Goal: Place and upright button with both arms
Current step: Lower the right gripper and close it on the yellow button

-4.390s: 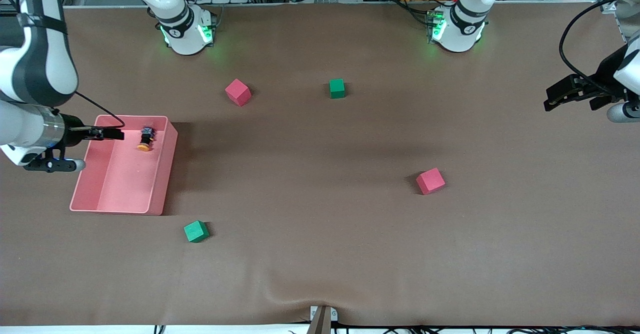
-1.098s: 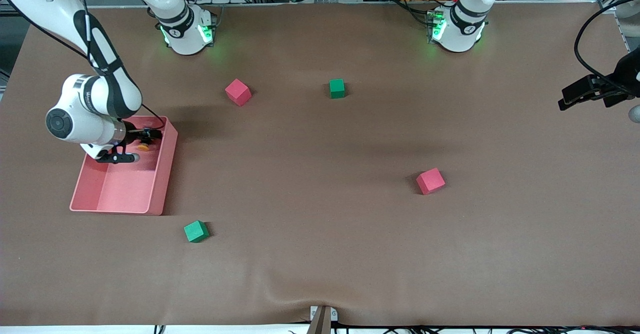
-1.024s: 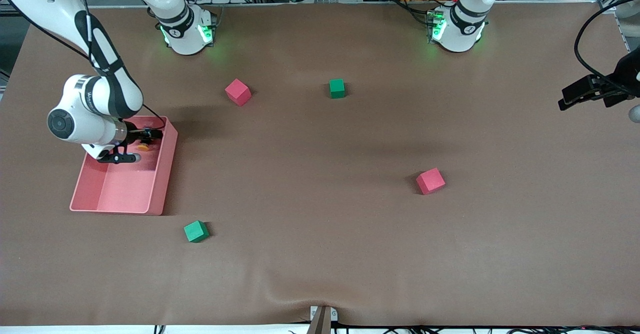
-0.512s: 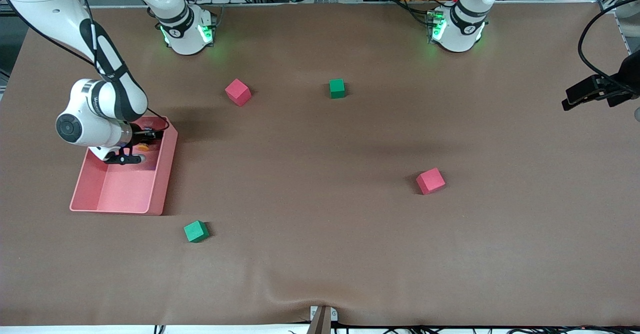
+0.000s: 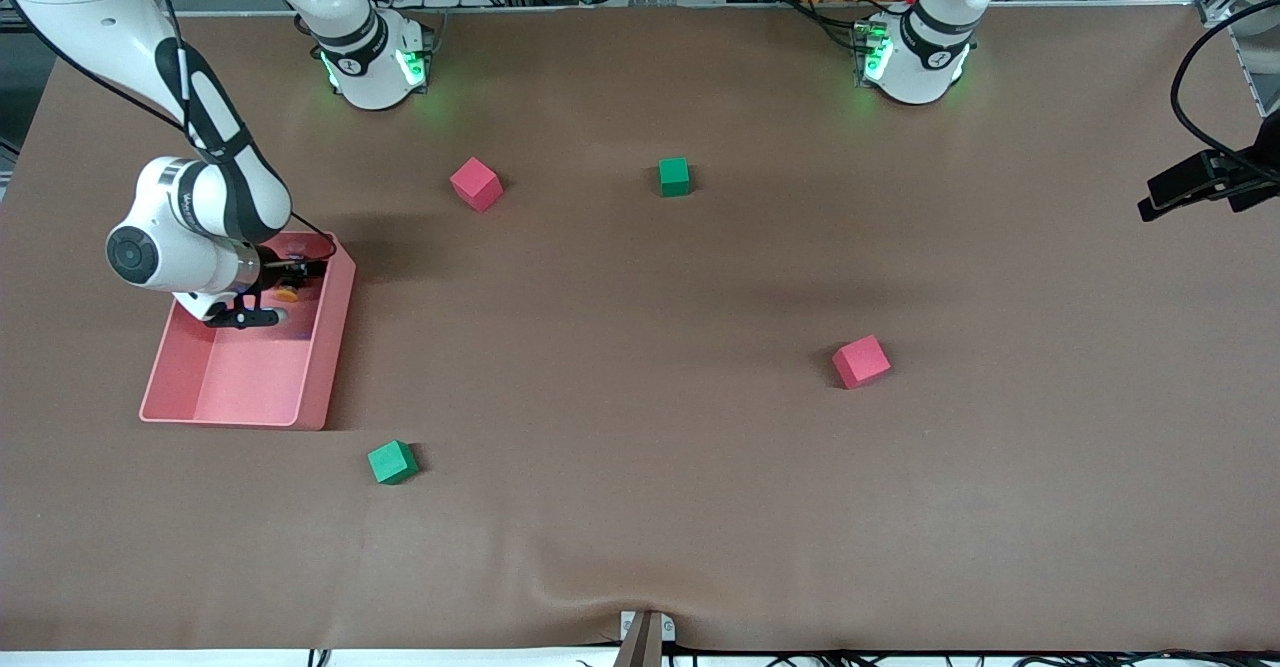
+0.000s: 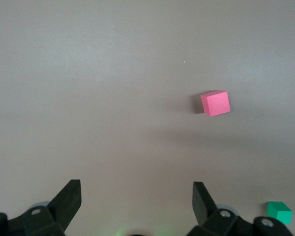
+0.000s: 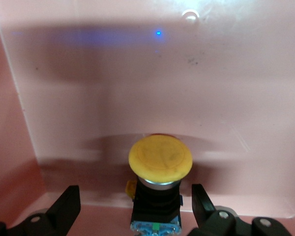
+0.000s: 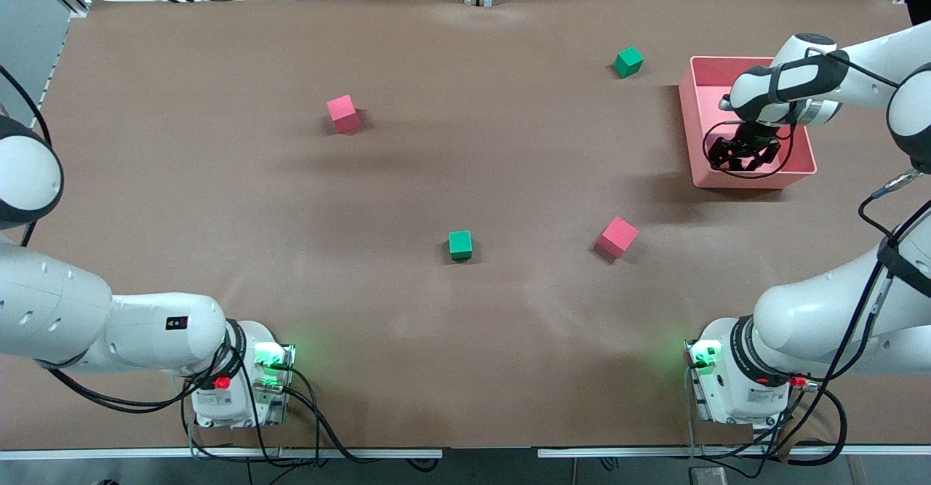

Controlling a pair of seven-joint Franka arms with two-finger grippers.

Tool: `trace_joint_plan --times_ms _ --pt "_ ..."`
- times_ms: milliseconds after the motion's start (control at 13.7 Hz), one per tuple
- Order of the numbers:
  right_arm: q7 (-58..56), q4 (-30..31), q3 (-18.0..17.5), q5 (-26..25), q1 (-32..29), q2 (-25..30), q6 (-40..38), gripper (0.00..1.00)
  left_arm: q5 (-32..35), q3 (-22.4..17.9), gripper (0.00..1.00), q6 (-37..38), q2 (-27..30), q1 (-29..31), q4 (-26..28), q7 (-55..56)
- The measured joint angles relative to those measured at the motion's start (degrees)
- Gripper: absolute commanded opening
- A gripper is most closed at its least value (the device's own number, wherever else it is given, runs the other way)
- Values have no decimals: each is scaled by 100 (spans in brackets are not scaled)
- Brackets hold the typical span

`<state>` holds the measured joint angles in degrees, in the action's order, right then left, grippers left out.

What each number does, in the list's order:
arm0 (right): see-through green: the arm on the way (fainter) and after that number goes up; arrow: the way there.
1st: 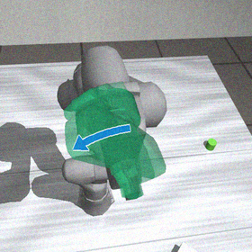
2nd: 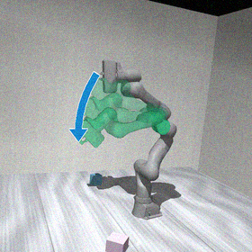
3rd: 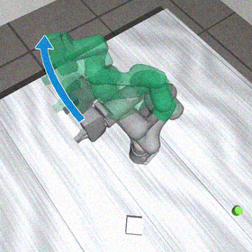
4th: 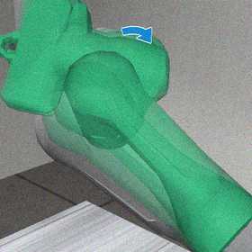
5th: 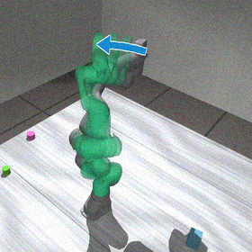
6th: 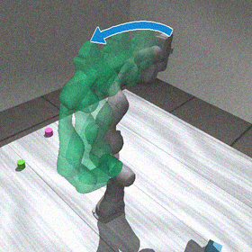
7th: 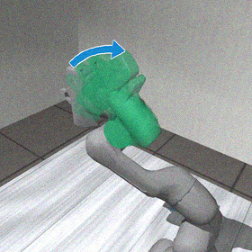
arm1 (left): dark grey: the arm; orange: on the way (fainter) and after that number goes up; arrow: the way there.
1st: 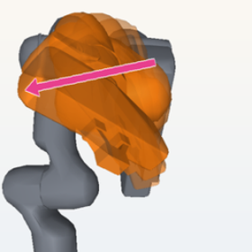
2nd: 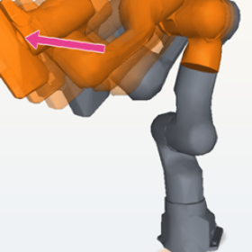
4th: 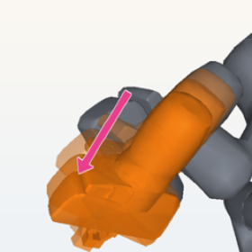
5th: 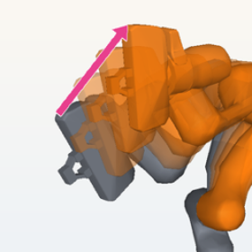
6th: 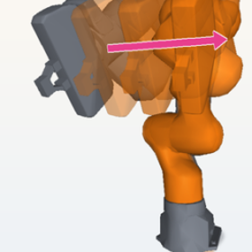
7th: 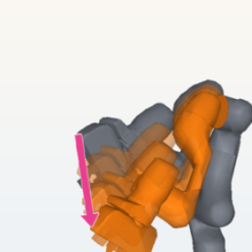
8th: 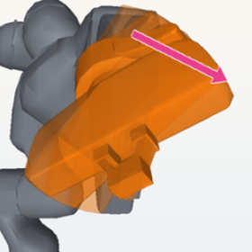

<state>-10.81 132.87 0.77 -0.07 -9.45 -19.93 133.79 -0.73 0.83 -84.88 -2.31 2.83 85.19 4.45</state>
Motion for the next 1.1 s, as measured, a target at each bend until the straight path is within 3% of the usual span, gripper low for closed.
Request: trace_joint_plan --times_ms 585,1098 --pt "169 -72 -30 0 344 0 -4 100 0 2 100 -4 0 0 0 -14" --pt "138 -53 38 0 66 -11 -47 100 0 8 100 -4 30 0 -35 -19"
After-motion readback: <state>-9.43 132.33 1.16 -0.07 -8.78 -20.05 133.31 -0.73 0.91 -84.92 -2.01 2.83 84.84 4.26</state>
